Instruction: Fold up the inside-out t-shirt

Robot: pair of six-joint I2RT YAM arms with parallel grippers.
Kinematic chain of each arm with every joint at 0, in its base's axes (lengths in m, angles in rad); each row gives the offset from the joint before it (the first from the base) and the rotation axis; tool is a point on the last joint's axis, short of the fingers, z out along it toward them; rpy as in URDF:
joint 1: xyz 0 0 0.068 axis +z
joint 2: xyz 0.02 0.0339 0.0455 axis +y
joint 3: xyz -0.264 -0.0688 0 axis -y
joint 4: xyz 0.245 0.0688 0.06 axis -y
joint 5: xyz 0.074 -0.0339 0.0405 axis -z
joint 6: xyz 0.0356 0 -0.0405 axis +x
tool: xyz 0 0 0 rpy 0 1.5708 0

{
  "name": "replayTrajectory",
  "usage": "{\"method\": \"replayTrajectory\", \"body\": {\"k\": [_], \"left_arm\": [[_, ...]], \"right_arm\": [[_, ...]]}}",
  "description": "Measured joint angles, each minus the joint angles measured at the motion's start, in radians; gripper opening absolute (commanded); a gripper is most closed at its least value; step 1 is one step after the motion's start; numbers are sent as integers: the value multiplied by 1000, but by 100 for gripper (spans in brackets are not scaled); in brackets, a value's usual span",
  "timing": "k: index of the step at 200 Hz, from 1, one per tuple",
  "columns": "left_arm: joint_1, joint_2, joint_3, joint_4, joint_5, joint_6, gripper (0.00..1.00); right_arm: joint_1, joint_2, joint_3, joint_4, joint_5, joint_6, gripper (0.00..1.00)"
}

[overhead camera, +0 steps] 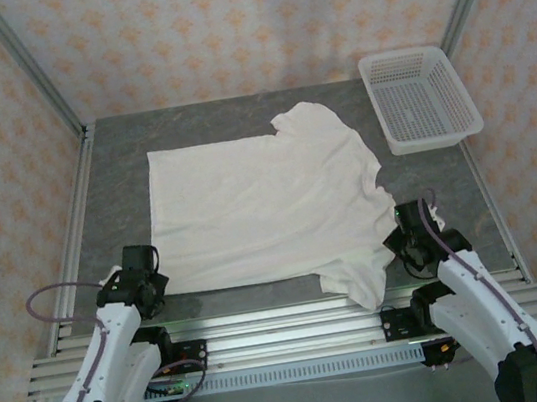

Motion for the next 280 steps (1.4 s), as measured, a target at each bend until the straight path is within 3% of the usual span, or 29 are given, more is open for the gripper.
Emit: {"method": "replayTrajectory", "body": {"k": [38,82,133,198,268,280], "left_arm": [[0,61,122,14,1,43,0],[0,319,357,112,-2,103,0],[0,512,368,245,32,149,0],[0,582,449,283,24,191,0],[0,766,474,321,0,161,0],[0,808,487,329,4,162,11]], "right_arm": [[0,108,158,-12,28,-20,0],[0,323,359,87,100,-72,0],[-1,595,454,186,130,-124,0],[-37,711,543,240,126,-153,0],[-44,956,656,292,92,-184,0],[-45,996,671,298,89,-187,4]]}}
